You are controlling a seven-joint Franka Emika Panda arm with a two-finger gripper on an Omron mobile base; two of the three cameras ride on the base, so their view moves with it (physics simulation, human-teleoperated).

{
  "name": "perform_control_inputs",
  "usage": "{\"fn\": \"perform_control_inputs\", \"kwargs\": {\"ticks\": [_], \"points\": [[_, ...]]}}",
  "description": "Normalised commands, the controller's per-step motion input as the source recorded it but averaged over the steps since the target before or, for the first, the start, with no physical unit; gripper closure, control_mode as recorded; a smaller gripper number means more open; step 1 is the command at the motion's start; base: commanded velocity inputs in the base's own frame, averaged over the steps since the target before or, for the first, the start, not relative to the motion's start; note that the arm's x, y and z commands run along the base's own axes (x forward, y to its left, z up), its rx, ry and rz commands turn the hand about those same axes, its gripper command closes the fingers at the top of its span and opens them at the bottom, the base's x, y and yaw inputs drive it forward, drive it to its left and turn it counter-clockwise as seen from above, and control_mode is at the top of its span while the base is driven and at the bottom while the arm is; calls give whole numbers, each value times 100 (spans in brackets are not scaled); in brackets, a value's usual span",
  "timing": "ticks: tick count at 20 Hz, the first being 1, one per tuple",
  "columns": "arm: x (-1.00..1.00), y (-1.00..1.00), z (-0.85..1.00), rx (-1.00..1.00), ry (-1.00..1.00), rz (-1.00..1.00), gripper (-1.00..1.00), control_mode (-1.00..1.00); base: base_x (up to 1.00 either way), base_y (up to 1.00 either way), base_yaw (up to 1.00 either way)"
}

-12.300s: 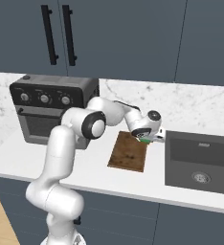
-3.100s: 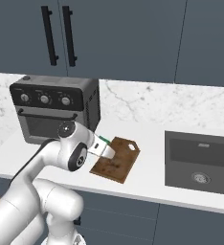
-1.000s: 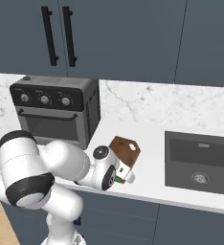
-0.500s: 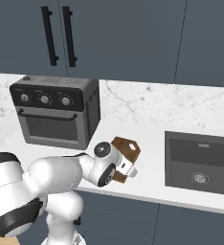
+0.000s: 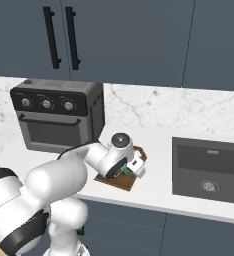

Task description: Pick up the sponge from the counter and clean the cutting board by briefly scrubbing or pressing down on the cutting board. Once finished, release the sponge.

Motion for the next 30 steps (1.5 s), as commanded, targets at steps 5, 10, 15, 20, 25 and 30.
{"fn": "perform_control_inputs", "kwargs": {"ticks": [5,10,15,20,25,30], "points": [[58,50,-62,-2,43,0,100,-100,0,0,0],[49,30,-67,-1,38,0,100,-100,0,0,0],[30,0,-35,0,22,2,100,-100,0,0,0],[7,5,-20,0,12,0,-100,-100,0,0,0],[0,1,-4,1,7,0,-100,-100,0,0,0],[-15,-9,0,3,1,0,-100,-100,0,0,0]]}}
